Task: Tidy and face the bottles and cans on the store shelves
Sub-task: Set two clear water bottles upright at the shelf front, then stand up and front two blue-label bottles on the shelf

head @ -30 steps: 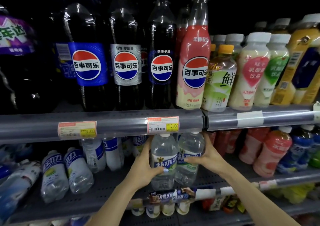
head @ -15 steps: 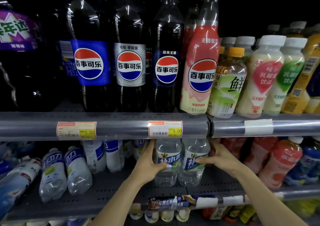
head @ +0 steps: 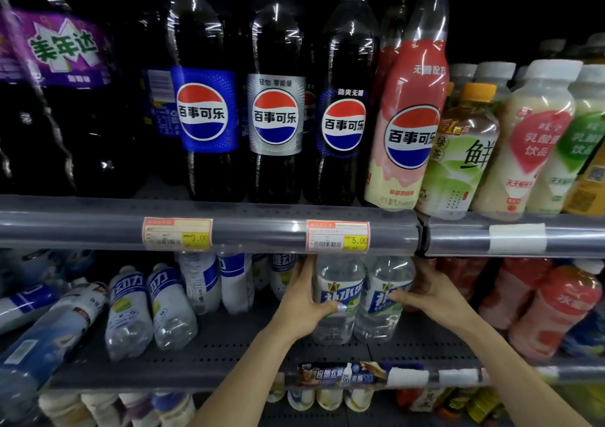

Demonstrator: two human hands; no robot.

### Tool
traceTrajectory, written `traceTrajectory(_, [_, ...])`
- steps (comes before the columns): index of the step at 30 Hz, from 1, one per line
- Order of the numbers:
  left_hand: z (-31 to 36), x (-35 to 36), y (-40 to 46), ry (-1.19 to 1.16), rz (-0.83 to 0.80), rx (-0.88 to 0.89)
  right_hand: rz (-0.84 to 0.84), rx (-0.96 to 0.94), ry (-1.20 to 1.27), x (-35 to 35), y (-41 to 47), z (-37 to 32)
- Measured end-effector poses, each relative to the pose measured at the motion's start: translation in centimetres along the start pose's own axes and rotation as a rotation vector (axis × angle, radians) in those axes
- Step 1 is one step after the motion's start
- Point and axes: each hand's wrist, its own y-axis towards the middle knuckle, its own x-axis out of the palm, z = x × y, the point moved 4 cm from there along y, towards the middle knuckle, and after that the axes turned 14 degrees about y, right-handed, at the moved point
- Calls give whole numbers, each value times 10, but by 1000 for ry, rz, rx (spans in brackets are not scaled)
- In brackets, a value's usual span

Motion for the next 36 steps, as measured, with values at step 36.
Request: traceTrajectory(36, [-215,-202,-118,473,-101,-749,-306,238,-668,406,25,-43])
